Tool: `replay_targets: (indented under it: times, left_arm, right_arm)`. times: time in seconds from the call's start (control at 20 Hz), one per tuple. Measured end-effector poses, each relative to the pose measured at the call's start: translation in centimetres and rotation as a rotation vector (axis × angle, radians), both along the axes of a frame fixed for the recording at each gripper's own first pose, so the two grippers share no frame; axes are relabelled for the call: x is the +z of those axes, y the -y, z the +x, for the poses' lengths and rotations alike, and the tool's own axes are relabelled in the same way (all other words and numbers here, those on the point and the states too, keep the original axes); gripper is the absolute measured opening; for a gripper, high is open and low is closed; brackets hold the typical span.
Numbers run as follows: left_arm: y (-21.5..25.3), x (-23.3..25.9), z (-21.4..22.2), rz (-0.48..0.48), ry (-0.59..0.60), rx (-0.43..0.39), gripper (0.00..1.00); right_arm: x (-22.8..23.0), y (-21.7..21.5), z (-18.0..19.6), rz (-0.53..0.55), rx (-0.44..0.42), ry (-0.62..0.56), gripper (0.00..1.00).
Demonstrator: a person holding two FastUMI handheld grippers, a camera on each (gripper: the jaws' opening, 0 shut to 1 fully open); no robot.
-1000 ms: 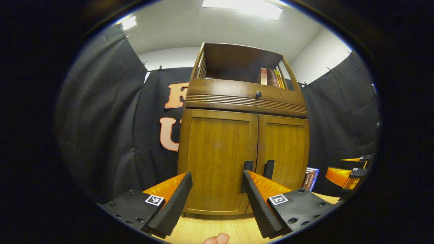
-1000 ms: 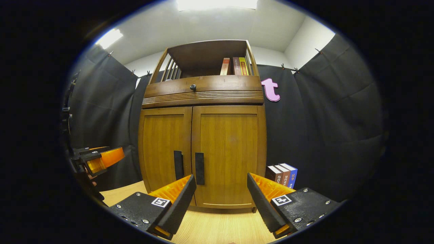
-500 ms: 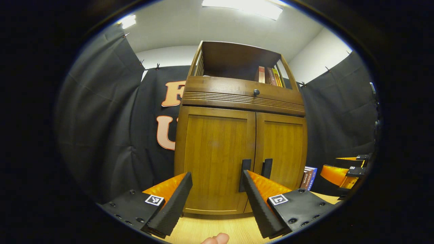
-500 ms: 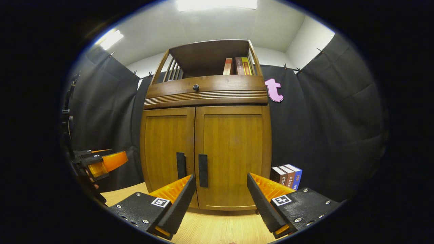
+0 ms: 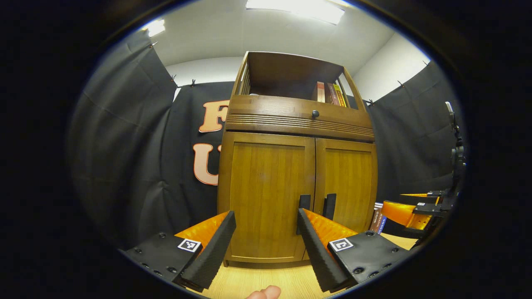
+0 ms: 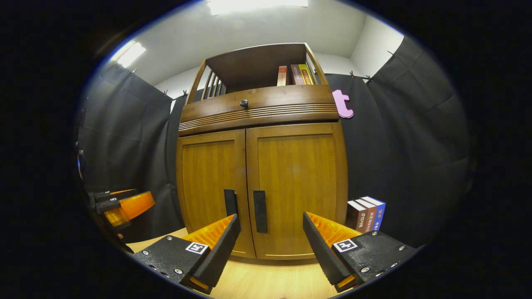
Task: Open the right door of the double-door shoe cabinet with the right hand, and open the left door with the left hand.
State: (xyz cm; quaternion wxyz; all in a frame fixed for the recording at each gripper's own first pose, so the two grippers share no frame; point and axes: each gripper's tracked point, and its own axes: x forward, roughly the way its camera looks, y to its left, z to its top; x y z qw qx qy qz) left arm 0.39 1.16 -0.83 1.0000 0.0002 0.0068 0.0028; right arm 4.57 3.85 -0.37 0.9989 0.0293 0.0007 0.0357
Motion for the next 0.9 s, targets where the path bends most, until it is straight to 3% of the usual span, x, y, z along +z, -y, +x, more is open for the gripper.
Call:
replay_targets:
  times: [0.4, 0.6, 0.9]
  left_arm:
    - [-1.3, -0.8, -0.2, 0.014, -0.02, 0.012, 0.99]
    - [-1.3, -1.1, -0.4, 0.009, -0.017, -0.001, 0.99]
    - [-1.3, -1.3, -0.3, 0.015, -0.014, -0.02, 0.95]
  right_arm:
    - [-1.5, -4.3, 10.3, 0.043, 0.081, -0.047, 0.94]
    - [-1.9, -4.0, 14.5, -0.02, 0.054, -0.009, 0.94]
    - [-4.5, -2.6, 18.6, -0.024, 0.011, -0.056, 0.93]
